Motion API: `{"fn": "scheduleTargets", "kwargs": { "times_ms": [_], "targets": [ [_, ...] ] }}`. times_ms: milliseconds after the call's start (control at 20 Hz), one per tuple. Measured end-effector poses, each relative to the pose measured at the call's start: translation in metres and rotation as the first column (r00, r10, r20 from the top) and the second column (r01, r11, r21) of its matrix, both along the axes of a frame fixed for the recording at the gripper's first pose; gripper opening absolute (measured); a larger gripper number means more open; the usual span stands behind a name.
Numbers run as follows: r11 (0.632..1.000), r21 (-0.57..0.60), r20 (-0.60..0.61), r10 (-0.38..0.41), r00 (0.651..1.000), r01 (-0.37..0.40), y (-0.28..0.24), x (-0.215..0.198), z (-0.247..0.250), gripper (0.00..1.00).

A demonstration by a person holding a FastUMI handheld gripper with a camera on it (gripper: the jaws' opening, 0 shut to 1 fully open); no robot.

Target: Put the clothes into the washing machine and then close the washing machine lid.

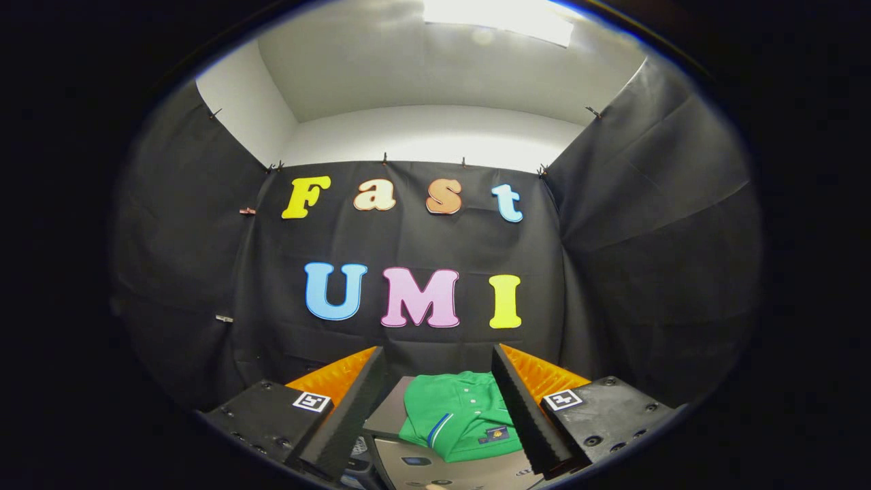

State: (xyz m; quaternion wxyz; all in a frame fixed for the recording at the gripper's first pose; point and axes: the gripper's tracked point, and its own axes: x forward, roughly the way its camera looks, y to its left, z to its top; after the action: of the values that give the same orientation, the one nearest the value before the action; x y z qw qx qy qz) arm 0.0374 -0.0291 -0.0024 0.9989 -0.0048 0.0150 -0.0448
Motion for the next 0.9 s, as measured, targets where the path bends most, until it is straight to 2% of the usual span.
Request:
{"fn": "scheduleTargets", "kwargs": {
  "times_ms": [400,900],
  "targets": [
    [0.999,0.032,-0.135,-0.027,0.991,0.032,-0.019,0.061,-0.035,0.98],
    [0.998,0.034,-0.311,-0.046,0.949,0.059,-0.043,0.143,-0.076,0.98]
  ]
}}
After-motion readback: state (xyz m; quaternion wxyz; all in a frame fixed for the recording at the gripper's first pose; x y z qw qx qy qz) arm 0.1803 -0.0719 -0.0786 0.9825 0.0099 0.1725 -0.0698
